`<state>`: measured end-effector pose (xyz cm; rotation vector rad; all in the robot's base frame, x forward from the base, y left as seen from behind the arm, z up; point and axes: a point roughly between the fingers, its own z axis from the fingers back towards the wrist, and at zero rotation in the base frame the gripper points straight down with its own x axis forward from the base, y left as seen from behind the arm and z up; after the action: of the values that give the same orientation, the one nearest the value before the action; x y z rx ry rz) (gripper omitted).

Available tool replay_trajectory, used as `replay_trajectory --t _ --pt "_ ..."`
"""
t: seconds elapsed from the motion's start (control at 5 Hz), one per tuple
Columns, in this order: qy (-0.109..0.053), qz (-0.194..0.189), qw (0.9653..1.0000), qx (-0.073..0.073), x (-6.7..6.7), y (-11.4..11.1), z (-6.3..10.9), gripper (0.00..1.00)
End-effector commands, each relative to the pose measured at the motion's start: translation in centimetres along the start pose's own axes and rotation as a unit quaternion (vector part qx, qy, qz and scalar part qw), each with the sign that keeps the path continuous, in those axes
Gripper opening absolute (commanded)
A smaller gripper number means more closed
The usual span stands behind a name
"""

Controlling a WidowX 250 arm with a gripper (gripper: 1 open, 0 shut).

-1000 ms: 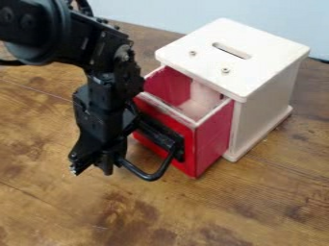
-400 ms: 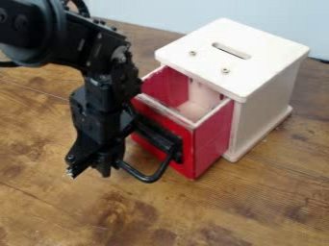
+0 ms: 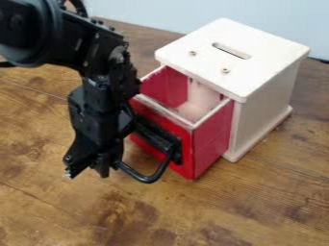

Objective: Open the drawer

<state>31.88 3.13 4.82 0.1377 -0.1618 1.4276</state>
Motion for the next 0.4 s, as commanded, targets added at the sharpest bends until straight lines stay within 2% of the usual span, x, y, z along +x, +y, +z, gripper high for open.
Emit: replay_trajectory --t 0.0,0.2 --pt "0.003 0.049 0.9963 0.070 2.60 5.26 -0.81 0.00" --pt "0.004 0.047 0.9963 0.072 2.70 5.55 -0.84 0.00"
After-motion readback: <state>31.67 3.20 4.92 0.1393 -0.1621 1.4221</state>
